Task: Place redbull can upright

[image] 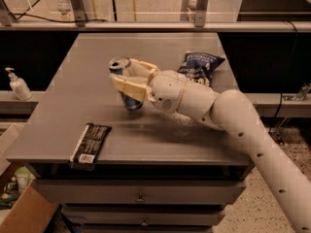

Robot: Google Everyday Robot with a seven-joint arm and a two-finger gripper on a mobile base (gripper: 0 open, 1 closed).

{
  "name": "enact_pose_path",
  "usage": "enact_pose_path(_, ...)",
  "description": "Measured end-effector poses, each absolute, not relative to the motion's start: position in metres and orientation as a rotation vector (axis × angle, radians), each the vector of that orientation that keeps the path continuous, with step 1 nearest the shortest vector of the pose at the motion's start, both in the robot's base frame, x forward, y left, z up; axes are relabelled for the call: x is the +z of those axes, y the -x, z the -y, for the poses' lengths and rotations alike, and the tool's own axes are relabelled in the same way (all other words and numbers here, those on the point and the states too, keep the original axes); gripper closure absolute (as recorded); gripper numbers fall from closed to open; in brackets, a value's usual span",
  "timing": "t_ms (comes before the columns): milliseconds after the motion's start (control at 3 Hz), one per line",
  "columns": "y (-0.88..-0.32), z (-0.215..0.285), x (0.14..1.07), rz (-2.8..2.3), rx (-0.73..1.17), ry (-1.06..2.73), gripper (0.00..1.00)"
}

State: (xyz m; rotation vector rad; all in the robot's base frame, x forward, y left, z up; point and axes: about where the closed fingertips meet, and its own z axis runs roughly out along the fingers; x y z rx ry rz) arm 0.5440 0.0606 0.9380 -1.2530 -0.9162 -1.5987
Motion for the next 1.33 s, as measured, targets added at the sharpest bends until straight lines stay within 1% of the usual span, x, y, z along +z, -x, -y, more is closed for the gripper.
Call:
enact_pose_path(667, -0.539, -0.068, 0.933, 1.044, -1.516, 1.281, 1.00)
enact_pose_path(1333, -0.533, -0.066, 0.918, 1.024, -1.475, 1.326, 1.00)
